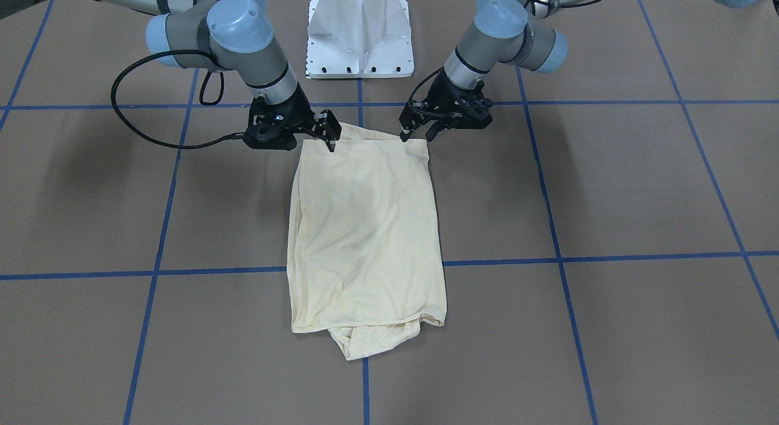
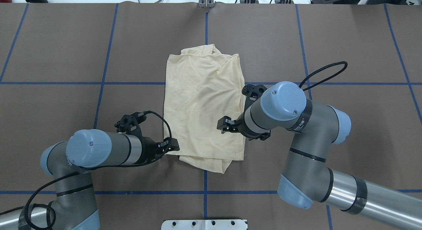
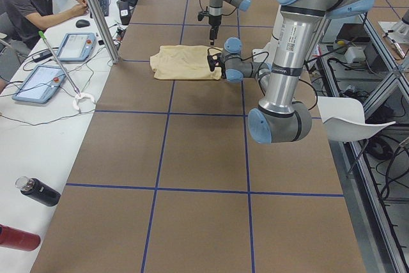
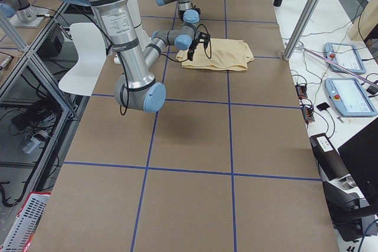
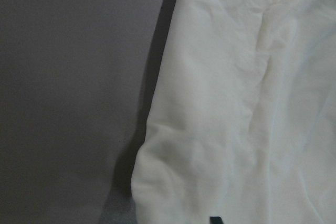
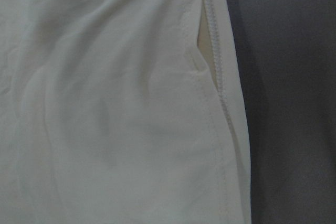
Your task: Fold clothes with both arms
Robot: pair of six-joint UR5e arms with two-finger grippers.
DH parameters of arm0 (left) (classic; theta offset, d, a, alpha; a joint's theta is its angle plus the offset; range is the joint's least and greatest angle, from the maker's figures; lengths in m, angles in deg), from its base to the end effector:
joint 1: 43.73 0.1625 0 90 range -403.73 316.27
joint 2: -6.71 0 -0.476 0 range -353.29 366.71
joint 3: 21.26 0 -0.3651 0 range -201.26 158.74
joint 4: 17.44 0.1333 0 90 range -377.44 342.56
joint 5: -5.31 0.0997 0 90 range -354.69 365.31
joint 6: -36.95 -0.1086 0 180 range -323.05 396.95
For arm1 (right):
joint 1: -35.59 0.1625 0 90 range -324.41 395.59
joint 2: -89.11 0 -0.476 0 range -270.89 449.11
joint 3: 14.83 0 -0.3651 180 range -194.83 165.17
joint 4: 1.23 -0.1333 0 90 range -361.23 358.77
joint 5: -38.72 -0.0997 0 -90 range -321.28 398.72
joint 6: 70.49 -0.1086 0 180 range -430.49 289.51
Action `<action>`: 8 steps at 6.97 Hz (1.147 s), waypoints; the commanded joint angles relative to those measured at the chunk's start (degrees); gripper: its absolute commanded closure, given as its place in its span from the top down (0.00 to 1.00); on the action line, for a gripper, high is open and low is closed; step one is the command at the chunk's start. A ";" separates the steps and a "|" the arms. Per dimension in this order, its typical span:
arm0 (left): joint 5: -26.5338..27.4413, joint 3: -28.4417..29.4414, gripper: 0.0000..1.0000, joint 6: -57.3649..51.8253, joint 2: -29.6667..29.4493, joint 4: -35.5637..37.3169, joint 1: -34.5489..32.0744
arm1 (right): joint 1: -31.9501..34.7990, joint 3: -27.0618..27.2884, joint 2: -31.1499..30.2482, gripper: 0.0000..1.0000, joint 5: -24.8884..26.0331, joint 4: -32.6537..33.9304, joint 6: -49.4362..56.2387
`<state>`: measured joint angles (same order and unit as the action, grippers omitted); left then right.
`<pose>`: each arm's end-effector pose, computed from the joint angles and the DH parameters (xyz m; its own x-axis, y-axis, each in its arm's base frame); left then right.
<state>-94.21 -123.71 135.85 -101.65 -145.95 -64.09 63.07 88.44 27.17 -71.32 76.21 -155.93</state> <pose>0.5214 -0.3165 0.3718 0.2965 -0.2728 -0.9153 0.2469 0.9477 -0.2024 -0.5228 -0.3802 0.3210 0.5361 0.1947 0.8214 -0.1457 0.9798 -0.1371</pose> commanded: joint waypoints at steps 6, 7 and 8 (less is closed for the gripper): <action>0.29 3.30 0.99 0.69 -2.03 -0.08 0.59 | 0.91 0.09 0.24 1.00 -0.17 0.00 0.01; 0.90 3.39 0.98 0.77 -2.12 -0.08 0.59 | 0.91 0.09 0.24 1.00 -0.17 0.09 0.01; 0.91 3.66 0.96 0.77 -2.38 -0.08 0.59 | 0.91 0.09 0.24 1.00 -0.17 0.00 0.01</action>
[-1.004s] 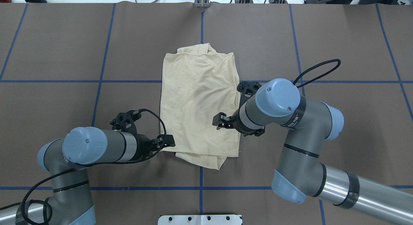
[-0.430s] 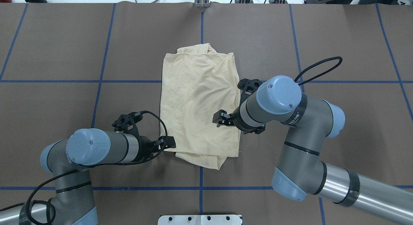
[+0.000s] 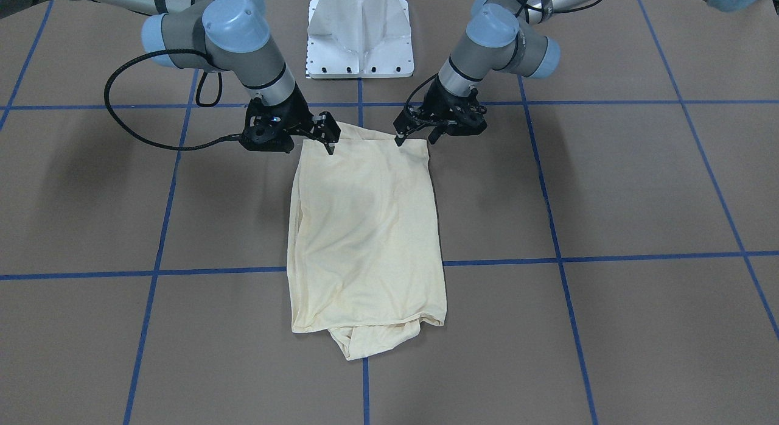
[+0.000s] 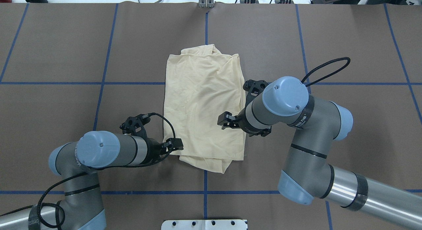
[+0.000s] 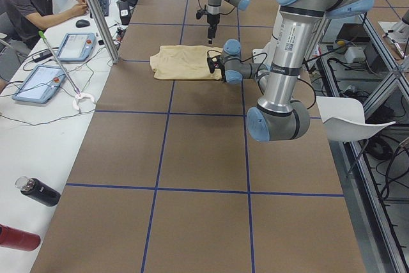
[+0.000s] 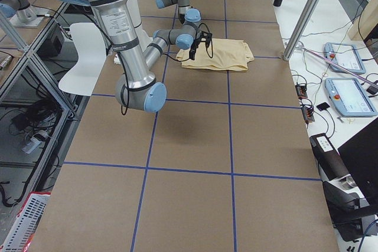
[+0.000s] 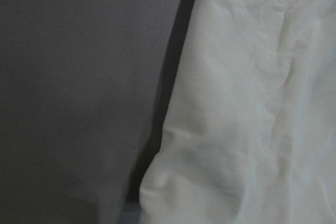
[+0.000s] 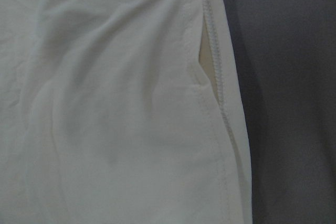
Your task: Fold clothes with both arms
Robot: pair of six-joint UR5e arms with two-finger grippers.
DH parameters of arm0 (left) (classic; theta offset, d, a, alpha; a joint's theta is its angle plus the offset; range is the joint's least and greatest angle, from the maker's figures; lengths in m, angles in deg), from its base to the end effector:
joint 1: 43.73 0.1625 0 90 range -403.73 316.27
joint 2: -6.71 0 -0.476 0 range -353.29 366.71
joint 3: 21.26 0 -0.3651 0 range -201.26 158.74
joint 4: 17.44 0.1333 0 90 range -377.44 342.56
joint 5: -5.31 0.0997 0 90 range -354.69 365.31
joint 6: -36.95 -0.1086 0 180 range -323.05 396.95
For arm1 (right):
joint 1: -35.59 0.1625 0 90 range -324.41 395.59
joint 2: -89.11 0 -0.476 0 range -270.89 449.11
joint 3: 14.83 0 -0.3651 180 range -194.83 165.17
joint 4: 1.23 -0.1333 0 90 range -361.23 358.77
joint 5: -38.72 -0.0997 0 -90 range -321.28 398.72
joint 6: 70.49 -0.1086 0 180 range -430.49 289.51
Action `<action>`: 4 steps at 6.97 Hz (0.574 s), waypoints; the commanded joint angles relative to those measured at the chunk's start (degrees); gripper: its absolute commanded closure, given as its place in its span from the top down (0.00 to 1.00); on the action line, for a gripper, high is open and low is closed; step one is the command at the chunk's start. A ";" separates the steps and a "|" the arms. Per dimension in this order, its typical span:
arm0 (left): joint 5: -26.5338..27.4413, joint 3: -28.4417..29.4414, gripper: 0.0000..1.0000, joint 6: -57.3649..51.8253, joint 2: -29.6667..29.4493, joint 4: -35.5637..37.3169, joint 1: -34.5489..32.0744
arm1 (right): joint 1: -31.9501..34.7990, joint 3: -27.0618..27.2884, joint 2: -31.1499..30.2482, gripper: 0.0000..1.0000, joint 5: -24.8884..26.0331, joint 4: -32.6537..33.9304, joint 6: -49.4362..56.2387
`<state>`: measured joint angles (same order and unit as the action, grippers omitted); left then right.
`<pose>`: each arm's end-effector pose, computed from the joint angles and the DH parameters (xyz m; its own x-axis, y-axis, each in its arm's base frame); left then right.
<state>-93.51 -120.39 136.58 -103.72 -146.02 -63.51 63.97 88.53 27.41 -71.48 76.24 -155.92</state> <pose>0.5444 -0.3197 0.3759 0.3119 -0.2878 -0.9055 0.2563 0.9432 -0.2115 -0.5170 -0.3882 0.3177 0.5291 0.2008 0.8245 -0.1581 0.9779 -0.1368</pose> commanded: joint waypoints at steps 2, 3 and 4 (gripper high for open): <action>0.20 0.60 0.92 0.13 -0.40 0.00 0.00 | 0.09 0.09 -0.09 1.00 -0.01 -0.04 0.00; 0.20 0.86 0.89 0.13 -0.75 0.00 0.00 | 0.27 0.09 0.00 1.00 -0.10 0.05 0.00; 0.20 0.95 0.84 0.13 -1.01 0.00 0.00 | 0.36 0.09 -0.09 1.00 -0.19 0.05 0.00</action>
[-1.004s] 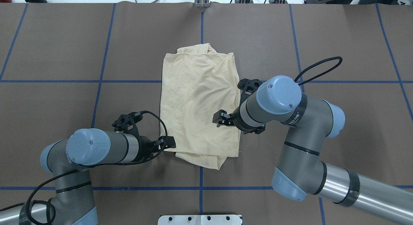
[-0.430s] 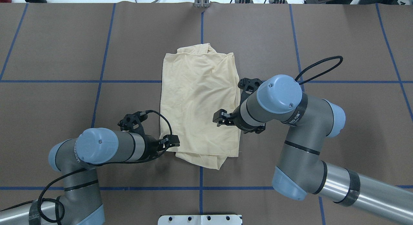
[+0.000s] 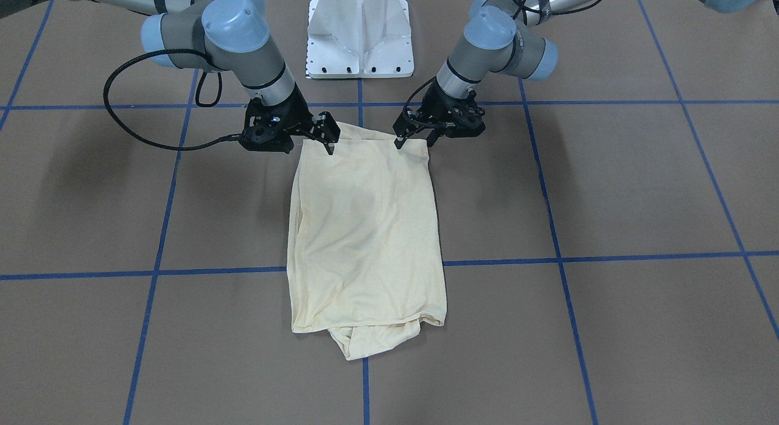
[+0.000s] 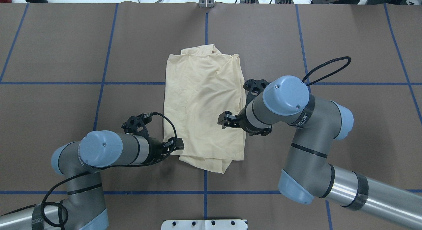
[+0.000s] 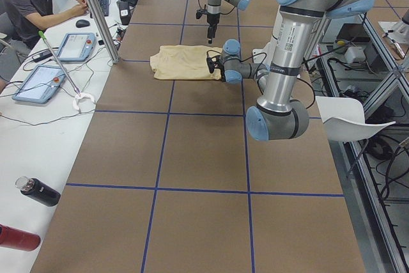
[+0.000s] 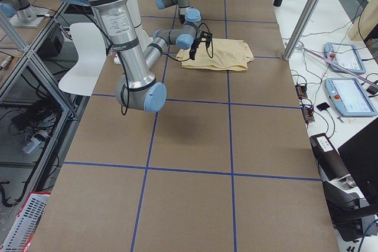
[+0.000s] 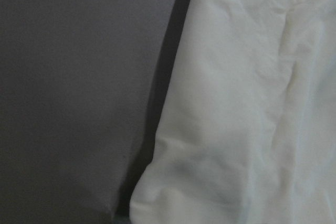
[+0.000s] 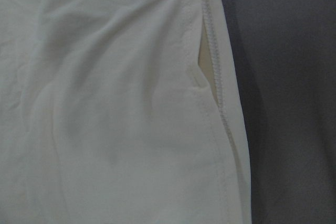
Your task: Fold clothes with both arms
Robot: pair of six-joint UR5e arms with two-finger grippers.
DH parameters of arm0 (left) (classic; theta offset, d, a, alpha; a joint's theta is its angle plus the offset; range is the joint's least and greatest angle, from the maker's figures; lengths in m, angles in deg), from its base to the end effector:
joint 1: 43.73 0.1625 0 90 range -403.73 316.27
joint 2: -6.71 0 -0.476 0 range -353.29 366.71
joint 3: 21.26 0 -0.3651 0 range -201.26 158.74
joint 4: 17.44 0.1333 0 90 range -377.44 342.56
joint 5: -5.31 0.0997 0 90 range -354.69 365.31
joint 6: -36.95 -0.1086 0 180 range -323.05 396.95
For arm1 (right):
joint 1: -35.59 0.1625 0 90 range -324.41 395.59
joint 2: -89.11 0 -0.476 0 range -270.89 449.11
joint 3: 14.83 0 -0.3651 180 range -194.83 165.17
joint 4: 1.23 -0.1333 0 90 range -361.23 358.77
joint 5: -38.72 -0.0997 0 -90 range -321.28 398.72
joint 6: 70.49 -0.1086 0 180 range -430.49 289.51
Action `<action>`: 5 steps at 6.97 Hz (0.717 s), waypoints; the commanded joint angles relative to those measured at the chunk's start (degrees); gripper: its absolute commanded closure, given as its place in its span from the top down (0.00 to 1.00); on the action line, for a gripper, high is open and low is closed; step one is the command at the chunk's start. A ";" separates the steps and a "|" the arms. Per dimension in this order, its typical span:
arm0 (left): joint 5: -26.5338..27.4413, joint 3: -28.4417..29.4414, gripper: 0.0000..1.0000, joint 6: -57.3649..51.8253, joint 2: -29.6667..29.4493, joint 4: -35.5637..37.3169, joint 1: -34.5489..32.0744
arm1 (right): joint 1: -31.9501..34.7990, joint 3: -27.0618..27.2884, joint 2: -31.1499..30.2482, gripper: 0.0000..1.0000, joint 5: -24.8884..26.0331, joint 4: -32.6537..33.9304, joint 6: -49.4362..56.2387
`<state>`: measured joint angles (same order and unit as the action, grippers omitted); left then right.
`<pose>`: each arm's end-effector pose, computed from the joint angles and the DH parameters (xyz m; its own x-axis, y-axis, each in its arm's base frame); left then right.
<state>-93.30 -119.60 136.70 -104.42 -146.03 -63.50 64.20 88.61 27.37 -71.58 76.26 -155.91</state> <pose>0.5498 -0.3220 0.3745 0.3120 -0.2901 -0.9047 0.2604 0.9419 -0.2122 -0.5151 -0.3899 0.3176 0.5279 0.2026 0.8248 -0.1604 0.9774 -0.1375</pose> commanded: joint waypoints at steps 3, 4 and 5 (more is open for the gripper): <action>0.09 0.17 0.55 0.01 -0.49 0.00 0.09 | 0.30 0.10 -0.22 1.00 -0.18 -0.06 0.08; 0.09 0.26 0.55 -0.08 -0.40 0.00 0.09 | 0.39 0.10 -0.31 1.00 -0.18 0.03 0.26; 0.09 0.34 0.48 -0.08 -0.40 0.00 0.09 | 0.39 0.10 -0.31 1.00 -0.18 0.03 0.34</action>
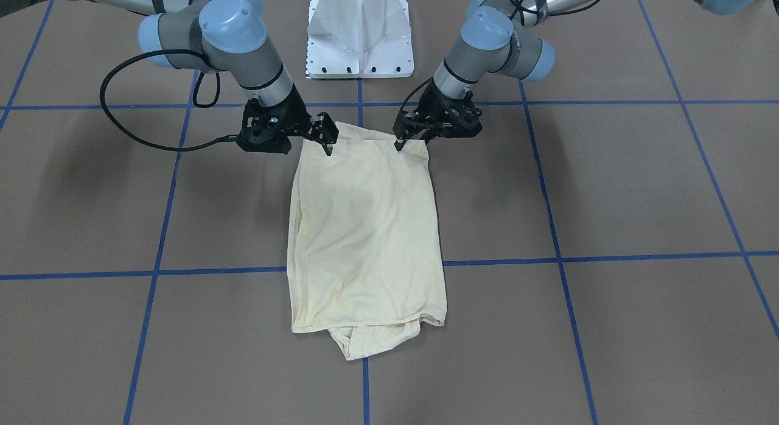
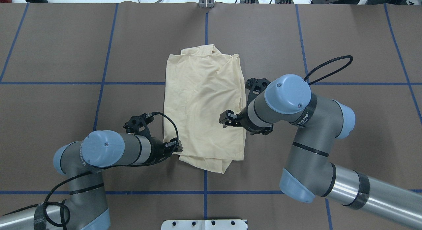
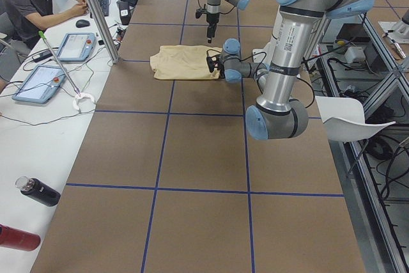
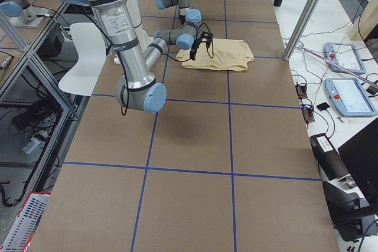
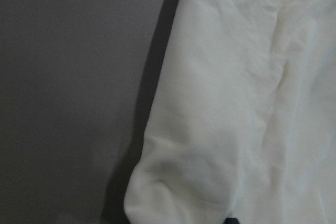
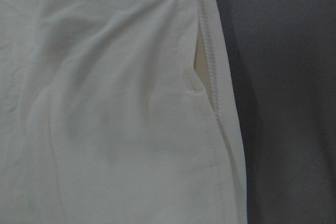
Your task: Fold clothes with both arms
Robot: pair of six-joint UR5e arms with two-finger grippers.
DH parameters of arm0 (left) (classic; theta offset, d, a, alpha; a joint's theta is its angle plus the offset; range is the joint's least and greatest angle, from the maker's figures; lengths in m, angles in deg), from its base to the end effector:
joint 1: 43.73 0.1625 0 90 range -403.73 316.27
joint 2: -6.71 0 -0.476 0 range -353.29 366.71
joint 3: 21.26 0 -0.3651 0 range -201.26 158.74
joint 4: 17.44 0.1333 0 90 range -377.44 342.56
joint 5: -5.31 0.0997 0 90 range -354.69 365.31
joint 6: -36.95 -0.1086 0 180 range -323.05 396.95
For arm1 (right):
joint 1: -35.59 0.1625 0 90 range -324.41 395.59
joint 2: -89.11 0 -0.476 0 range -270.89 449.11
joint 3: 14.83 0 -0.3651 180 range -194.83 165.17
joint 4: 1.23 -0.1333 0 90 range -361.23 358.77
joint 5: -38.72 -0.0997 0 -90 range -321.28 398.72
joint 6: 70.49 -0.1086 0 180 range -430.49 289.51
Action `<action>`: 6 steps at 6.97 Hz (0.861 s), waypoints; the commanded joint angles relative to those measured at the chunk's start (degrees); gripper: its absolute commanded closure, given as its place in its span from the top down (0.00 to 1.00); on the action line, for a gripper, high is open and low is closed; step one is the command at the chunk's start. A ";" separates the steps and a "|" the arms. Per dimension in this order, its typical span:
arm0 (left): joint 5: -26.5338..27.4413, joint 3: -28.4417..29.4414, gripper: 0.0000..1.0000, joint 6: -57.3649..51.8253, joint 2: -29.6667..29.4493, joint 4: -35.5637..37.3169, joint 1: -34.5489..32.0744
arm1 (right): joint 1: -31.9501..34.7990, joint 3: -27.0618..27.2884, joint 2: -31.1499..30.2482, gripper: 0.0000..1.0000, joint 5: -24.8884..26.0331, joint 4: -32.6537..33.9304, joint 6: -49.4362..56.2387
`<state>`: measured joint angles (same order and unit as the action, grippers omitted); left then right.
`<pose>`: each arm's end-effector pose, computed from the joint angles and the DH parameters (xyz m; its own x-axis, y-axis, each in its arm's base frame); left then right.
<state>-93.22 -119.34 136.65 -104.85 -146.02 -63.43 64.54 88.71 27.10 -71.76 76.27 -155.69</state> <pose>0.5527 -0.3224 0.3719 0.3100 -0.2880 -0.9061 0.2596 0.9424 -0.2107 -0.5118 -0.3920 0.3198 0.5294 0.2032 0.8237 -0.1619 0.9772 -0.1371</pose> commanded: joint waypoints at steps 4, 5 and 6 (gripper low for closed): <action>-0.52 -0.18 0.00 -0.29 -0.06 0.08 -0.07 | -0.04 0.00 -0.21 1.00 0.26 0.03 -0.22; -0.61 -0.44 0.00 -0.12 -0.06 0.08 -0.07 | -0.30 -0.17 -0.21 1.00 0.43 0.03 -0.40; -0.61 -0.70 0.00 -0.03 -0.14 0.08 -0.07 | -1.08 -0.35 -0.21 1.00 0.70 0.38 -0.49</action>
<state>-93.78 -119.74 136.50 -104.93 -145.94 -63.50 64.14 88.55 26.91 -71.34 76.37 -156.02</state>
